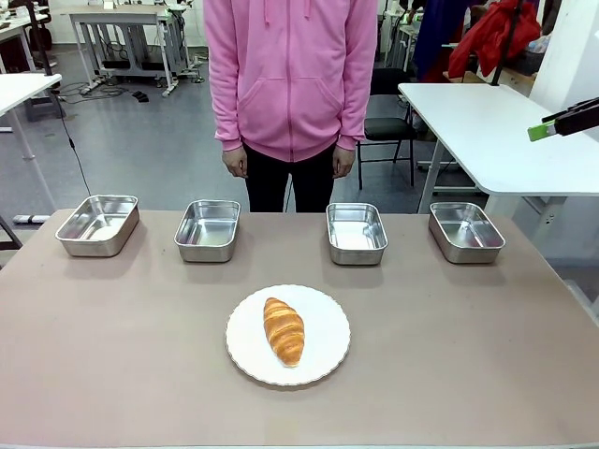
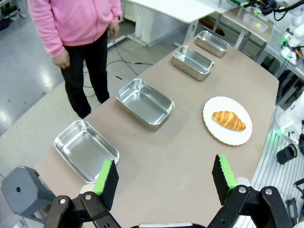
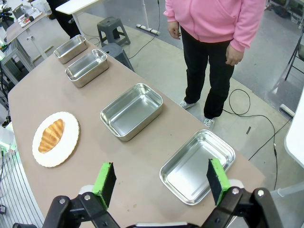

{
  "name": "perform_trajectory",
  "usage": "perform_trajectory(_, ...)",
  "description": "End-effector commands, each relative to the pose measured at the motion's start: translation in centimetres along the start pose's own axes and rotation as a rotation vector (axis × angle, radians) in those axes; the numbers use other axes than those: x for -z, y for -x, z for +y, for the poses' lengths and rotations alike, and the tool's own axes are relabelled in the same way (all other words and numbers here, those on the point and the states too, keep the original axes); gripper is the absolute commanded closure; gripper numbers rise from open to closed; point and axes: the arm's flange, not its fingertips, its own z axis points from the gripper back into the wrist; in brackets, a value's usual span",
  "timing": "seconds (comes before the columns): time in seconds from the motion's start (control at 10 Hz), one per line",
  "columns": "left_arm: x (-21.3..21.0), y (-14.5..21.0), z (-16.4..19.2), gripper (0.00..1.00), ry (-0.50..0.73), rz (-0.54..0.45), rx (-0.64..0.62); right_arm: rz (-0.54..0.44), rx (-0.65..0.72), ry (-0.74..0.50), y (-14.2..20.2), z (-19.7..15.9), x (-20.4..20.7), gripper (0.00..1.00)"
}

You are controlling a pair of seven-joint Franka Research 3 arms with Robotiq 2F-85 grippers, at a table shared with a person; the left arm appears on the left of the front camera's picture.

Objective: Place the bread in the container.
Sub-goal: Place the Butter Roll into the Airtight Container indicated by the human.

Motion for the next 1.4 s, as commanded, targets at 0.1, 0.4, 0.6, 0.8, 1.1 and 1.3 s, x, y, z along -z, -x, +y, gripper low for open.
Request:
perform_trajectory(0.1, 0.00, -0.14, -0.07, 0.00, -0.001, -0.004, 0.004, -0.002, -0.002, -0.002, -0.03, 0.10, 0.09, 0.00)
perform_trajectory(0.4, 0.00, -0.14, -0.07, 0.00, -0.001, -0.004, 0.004, -0.002, -0.002, -0.002, -0.03, 0.10, 0.09, 0.00)
perform_trajectory(0.6, 0.00, -0.14, -0.07, 0.00, -0.001, -0.004, 0.004, -0.002, -0.002, -0.002, -0.03, 0.10, 0.09, 0.00)
perform_trajectory(0.8, 0.00, -0.14, -0.07, 0.00, -0.001, -0.004, 0.004, -0.002, -0.002, -0.002, -0.03, 0.10, 0.09, 0.00)
perform_trajectory(1.1, 0.00, -0.14, -0.07, 0.00, -0.001, -0.004, 0.004, -0.002, -0.002, -0.002, -0.03, 0.10, 0.09, 0.00)
perform_trajectory(1.3, 0.00, -0.14, -0.07, 0.00, -0.001, -0.004, 0.004, -0.002, -0.002, -0.002, -0.03, 0.10, 0.09, 0.00)
